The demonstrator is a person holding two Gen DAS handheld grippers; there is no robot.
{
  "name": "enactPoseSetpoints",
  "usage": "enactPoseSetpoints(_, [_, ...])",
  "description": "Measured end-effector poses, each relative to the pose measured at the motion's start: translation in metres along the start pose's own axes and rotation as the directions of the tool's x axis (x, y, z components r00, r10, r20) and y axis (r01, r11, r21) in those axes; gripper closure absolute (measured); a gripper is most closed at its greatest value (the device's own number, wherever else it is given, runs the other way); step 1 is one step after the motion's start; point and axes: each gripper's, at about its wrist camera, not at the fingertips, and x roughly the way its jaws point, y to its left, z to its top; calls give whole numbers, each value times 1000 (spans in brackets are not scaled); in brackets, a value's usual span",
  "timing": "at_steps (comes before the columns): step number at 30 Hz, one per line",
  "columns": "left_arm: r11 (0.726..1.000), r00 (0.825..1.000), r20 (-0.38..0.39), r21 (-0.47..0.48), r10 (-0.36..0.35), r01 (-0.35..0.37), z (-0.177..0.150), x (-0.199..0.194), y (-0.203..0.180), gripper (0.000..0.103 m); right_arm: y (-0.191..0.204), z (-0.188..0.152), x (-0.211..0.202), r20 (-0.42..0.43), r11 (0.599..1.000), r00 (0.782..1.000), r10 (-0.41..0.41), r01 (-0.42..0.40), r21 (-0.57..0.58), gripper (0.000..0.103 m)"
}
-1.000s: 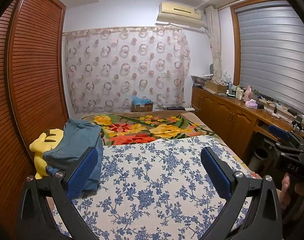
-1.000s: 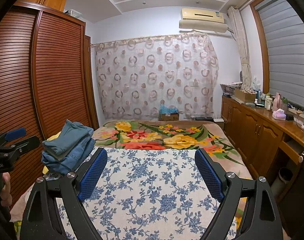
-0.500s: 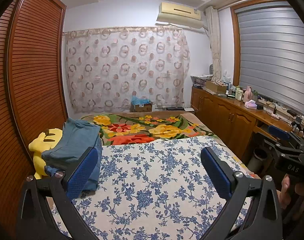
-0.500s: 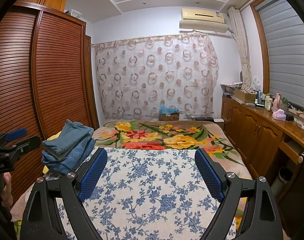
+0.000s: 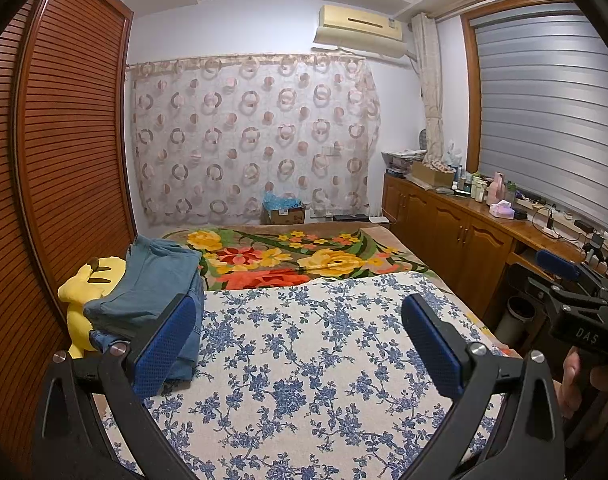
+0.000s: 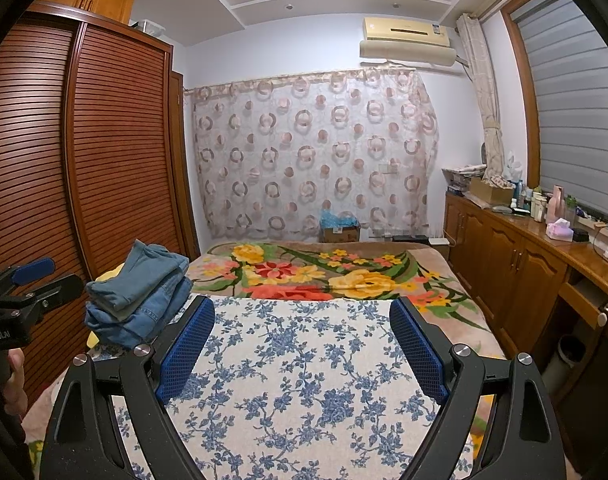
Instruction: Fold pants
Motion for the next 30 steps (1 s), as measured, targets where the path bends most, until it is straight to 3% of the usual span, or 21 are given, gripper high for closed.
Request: enactPoseSetpoints(30, [1000,1000,4,-1,0,0,-2,0,-2,0,0,-2,2,0,1000,1000,6,-6,2,13])
